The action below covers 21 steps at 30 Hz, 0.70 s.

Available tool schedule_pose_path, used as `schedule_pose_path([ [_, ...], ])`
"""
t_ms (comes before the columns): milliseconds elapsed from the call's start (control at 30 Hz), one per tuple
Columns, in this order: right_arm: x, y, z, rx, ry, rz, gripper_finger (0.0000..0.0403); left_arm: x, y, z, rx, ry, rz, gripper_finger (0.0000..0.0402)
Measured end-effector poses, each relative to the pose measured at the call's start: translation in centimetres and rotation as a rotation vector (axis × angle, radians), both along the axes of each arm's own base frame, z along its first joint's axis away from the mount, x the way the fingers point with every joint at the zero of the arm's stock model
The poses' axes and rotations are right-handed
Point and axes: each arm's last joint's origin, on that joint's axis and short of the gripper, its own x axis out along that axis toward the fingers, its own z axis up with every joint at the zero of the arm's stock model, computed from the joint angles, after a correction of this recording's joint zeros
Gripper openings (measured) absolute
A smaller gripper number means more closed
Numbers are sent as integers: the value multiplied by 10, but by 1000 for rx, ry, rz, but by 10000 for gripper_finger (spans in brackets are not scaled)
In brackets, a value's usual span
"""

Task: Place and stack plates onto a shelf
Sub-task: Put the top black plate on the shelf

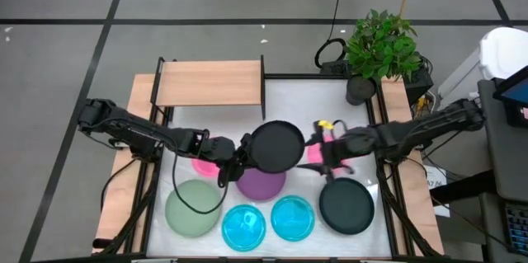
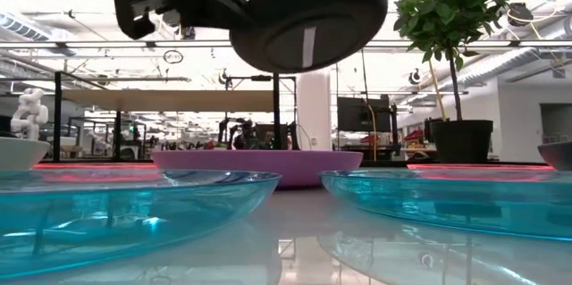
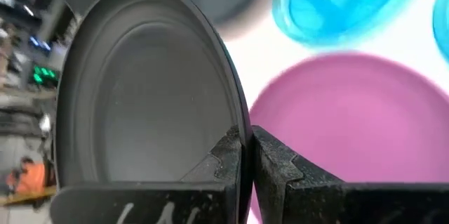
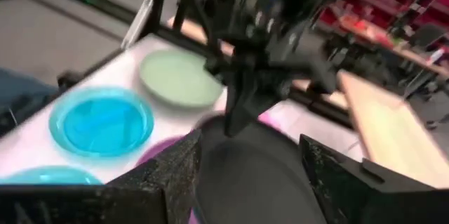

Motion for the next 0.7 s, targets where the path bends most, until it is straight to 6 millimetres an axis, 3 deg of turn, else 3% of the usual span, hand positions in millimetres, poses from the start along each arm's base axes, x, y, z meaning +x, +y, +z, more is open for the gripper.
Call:
schedule_pose_path([
  [267, -37, -3, 18, 78, -17, -72, 202, 1, 3, 33, 35, 70, 123, 26],
  [500, -44, -8, 10, 57, 65, -238, 188, -4, 8, 65, 41, 131, 316, 26],
  [700, -45, -8, 7, 86, 94, -262, 176, -18, 16, 85, 68, 119, 439, 26],
])
